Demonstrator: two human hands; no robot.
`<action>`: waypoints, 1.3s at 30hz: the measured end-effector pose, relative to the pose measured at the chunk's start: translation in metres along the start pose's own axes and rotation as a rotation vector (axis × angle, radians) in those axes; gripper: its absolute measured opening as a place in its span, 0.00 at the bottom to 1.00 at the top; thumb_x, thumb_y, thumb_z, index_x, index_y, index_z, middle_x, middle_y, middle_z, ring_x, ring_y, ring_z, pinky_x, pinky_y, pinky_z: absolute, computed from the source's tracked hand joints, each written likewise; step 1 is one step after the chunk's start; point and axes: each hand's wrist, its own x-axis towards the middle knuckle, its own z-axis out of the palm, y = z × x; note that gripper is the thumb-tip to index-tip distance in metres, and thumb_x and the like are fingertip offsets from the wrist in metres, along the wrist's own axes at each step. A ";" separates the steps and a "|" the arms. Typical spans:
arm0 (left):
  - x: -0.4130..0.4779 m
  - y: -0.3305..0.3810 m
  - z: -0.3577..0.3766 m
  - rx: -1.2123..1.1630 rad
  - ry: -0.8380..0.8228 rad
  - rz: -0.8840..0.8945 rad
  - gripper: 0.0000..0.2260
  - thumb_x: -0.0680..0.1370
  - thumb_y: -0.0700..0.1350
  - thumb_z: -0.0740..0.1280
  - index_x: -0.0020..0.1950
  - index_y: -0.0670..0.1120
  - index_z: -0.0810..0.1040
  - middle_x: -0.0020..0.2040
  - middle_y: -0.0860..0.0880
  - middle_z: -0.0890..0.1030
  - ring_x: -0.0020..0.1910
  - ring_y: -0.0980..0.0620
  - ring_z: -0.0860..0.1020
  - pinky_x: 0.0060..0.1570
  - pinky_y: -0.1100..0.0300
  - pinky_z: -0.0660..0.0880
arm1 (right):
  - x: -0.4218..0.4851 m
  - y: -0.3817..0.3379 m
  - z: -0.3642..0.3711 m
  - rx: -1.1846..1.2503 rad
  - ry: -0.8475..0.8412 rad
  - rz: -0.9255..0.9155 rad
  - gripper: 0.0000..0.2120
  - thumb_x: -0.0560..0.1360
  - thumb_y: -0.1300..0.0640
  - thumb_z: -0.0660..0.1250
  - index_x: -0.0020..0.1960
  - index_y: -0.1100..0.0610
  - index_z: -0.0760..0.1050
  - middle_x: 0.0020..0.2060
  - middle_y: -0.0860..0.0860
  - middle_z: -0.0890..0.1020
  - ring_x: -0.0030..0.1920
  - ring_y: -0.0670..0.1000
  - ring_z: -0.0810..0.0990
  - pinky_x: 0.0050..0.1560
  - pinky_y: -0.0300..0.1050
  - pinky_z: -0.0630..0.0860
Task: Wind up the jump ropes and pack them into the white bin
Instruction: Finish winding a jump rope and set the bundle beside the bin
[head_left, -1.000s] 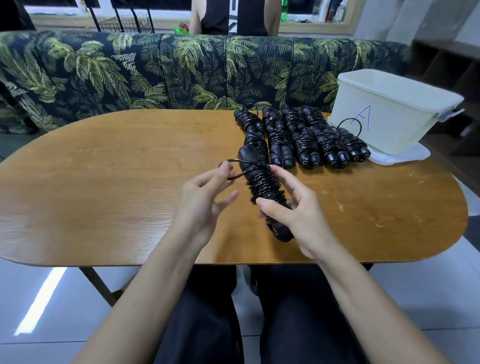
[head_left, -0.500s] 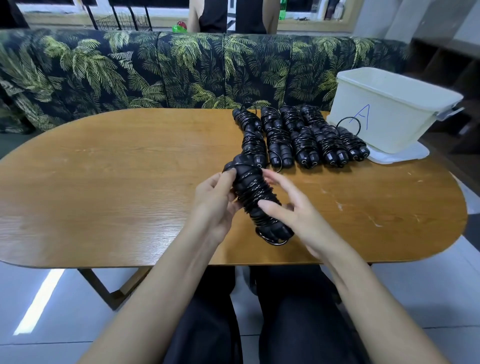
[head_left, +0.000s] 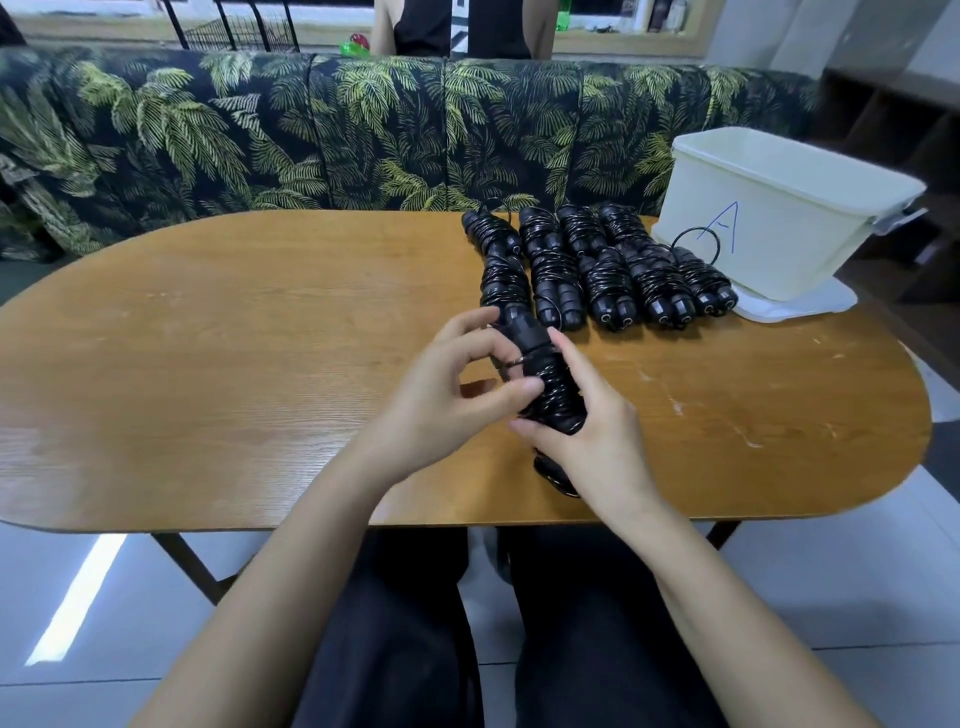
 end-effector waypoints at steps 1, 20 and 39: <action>-0.001 -0.001 -0.001 0.056 -0.037 0.020 0.08 0.74 0.50 0.71 0.40 0.48 0.75 0.62 0.57 0.72 0.71 0.65 0.61 0.56 0.64 0.75 | 0.000 0.001 -0.001 -0.008 -0.007 -0.003 0.42 0.67 0.58 0.78 0.74 0.42 0.62 0.64 0.39 0.76 0.63 0.38 0.74 0.61 0.34 0.71; 0.003 0.003 -0.017 -0.510 0.158 -0.373 0.12 0.77 0.45 0.67 0.48 0.35 0.81 0.58 0.45 0.82 0.57 0.48 0.81 0.55 0.57 0.79 | -0.003 -0.010 -0.007 0.150 -0.114 -0.060 0.38 0.66 0.61 0.78 0.70 0.41 0.68 0.61 0.33 0.76 0.64 0.37 0.73 0.65 0.38 0.70; 0.018 0.011 -0.048 0.069 -0.108 -0.109 0.10 0.74 0.31 0.68 0.55 0.37 0.81 0.45 0.40 0.84 0.41 0.52 0.83 0.41 0.65 0.79 | -0.008 0.003 -0.019 -0.020 -0.169 -0.237 0.40 0.65 0.56 0.79 0.71 0.35 0.65 0.65 0.31 0.72 0.68 0.38 0.69 0.68 0.33 0.64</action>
